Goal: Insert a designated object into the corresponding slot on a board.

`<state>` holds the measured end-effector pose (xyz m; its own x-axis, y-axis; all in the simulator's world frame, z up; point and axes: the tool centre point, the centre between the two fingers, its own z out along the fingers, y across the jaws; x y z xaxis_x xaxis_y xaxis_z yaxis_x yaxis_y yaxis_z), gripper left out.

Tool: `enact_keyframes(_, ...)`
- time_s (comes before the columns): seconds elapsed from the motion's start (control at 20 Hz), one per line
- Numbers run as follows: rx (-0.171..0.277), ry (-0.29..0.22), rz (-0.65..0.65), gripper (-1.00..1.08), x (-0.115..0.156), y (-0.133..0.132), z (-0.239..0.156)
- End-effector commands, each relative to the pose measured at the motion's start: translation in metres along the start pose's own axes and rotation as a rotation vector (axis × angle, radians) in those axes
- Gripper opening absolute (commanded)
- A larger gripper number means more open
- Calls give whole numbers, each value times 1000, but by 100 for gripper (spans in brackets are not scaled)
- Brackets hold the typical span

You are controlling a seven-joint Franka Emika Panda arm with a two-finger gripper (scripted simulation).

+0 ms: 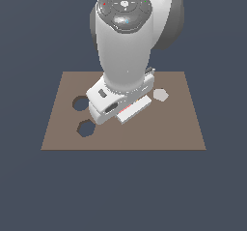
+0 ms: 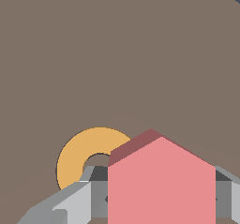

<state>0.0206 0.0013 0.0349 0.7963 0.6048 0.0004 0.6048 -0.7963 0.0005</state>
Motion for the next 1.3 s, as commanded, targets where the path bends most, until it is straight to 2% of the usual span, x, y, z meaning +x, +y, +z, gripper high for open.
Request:
enact_keyframes(0.0, -1, 0, -88, -100, -7, 7, -1)
enact_keyframes(0.65, -1, 0, -524, -100, -33, 51, -3)
enact_keyframes(1.25, -2, 0, -915, -100, -37, 97, -4)
